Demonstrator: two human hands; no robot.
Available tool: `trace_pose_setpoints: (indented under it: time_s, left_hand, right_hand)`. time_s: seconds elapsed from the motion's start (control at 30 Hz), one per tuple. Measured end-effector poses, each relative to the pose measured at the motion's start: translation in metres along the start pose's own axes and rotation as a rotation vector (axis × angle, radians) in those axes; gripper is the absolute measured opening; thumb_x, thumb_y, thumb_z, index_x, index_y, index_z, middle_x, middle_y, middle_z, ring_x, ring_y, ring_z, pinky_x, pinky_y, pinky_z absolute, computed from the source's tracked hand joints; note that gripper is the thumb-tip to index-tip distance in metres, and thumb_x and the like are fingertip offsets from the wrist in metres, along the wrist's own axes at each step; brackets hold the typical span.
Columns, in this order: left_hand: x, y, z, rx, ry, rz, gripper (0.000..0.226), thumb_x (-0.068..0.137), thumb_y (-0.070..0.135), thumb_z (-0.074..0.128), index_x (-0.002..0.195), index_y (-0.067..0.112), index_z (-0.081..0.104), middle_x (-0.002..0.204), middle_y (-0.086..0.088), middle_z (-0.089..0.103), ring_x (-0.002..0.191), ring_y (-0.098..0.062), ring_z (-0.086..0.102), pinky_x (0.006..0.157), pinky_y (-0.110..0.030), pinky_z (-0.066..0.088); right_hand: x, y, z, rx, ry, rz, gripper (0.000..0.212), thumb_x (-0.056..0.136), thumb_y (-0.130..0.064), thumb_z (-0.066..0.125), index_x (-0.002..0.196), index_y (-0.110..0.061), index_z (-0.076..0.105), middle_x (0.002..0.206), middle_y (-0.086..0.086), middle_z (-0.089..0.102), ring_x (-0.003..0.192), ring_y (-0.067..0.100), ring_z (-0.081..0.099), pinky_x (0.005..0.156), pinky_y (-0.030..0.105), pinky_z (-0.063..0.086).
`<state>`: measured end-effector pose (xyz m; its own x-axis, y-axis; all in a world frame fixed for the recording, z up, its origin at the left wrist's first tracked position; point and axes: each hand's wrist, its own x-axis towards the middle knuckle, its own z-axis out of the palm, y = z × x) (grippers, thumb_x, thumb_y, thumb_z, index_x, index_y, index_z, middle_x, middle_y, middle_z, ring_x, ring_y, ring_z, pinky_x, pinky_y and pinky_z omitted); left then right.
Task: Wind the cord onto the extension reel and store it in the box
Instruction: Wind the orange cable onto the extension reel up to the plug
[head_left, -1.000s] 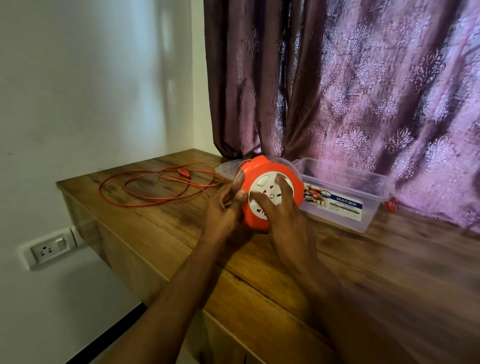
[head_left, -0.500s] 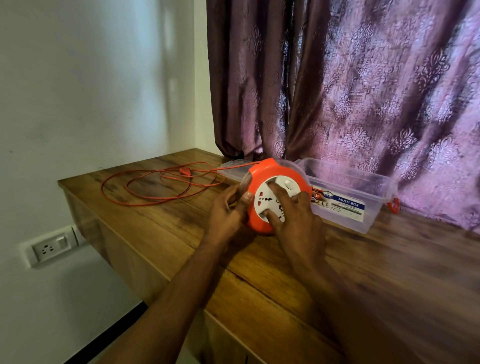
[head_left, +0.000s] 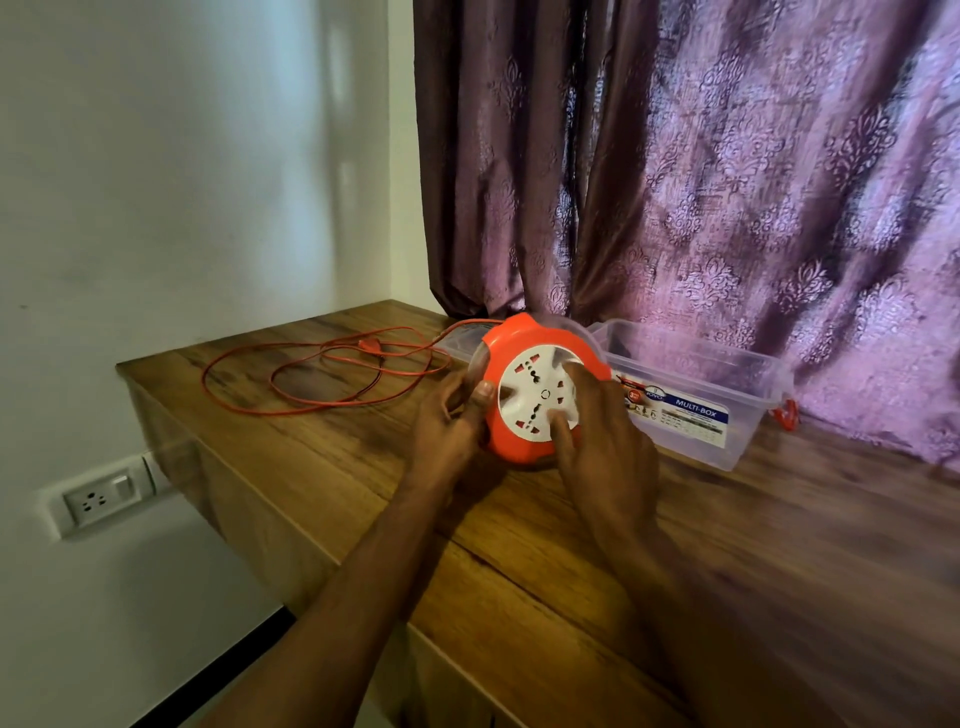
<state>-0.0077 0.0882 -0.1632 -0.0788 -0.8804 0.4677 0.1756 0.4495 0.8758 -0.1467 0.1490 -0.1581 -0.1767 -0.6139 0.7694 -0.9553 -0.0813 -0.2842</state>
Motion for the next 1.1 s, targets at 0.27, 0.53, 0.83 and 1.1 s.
trace_pose_setpoints:
  time_s: [0.27,0.53,0.83,1.1]
  left_hand:
    - [-0.001,0.004,-0.001,-0.027,0.000,-0.006,0.018,0.098,0.022,0.057,0.103,0.038,0.063,0.106,0.009,0.072,0.100,-0.011,0.070,0.086,-0.040,0.059]
    - [-0.002,0.005,-0.001,-0.024,-0.022,-0.008,0.016,0.096,0.025,0.059,0.104,0.038,0.062,0.107,0.008,0.071,0.100,-0.012,0.069,0.078,-0.030,0.059]
    - [0.000,-0.001,-0.002,-0.013,-0.029,0.010,0.018,0.092,0.036,0.062,0.105,0.049,0.064,0.117,0.001,0.071,0.104,-0.017,0.067,0.073,-0.030,0.055]
    - [0.000,-0.002,0.001,-0.044,-0.038,0.035,0.013,0.088,0.033,0.063,0.099,0.038,0.068,0.105,0.001,0.075,0.098,-0.013,0.070,0.074,-0.032,0.056]
  right_hand:
    - [-0.001,-0.006,-0.007,-0.084,-0.292,-0.216,0.070,0.084,-0.003,0.051,0.140,-0.042,0.036,0.159,0.006,0.008,0.135,0.035,0.036,0.088,0.046,0.051]
    - [0.000,-0.003,-0.001,-0.121,-0.273,-0.150,0.068,0.088,-0.005,0.056,0.136,-0.048,0.035,0.156,0.004,0.014,0.127,0.036,0.045,0.084,0.048,0.054]
    - [-0.002,0.002,0.003,-0.102,-0.196,-0.074,0.055,0.095,-0.034,0.051,0.139,-0.052,0.024,0.140,0.007,0.029,0.105,0.034,0.060,0.073,0.045,0.058]
    - [-0.001,0.000,0.005,0.046,-0.079,0.122,0.056,0.091,-0.054,0.049,0.143,-0.041,0.034,0.116,0.004,0.063,0.096,0.029,0.063,0.072,0.040,0.052]
